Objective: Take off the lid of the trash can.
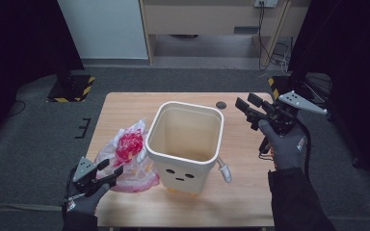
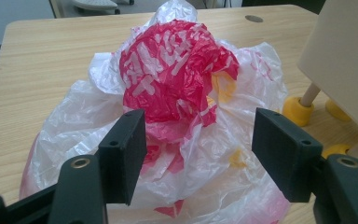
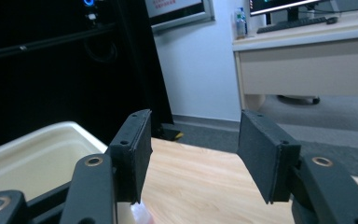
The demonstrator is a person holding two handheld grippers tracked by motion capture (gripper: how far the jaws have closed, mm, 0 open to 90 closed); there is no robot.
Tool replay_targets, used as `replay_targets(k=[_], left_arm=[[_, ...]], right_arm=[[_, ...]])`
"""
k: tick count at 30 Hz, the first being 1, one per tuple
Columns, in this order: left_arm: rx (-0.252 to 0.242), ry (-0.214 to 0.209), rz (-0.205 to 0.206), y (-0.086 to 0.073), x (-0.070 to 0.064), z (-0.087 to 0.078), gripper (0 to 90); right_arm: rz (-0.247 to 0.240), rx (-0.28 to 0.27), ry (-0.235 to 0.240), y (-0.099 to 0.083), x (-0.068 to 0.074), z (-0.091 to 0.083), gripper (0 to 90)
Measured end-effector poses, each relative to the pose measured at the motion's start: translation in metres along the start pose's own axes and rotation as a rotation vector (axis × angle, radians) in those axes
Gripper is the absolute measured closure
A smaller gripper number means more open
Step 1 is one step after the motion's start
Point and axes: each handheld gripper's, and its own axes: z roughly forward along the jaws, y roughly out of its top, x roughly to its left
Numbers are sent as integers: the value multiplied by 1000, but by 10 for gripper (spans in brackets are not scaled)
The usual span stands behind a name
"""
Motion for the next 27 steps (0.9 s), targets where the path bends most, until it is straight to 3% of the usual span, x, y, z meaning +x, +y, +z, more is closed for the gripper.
replay_targets(k=[5,12,21,27], left_arm=[[-13,6,-3,1,0,1,342],[0,2,3,1,-1,2,333],[4,-8,3,1,-1,2,326],[8,-9,-1,0,-1,4,324]], right_arm=[[-8,-4,23,12,10,13,439],[-1,27,101,25,31,37,438],[-2,135,195,15,56,68,435],[-38,219,197,9,64,80,445]])
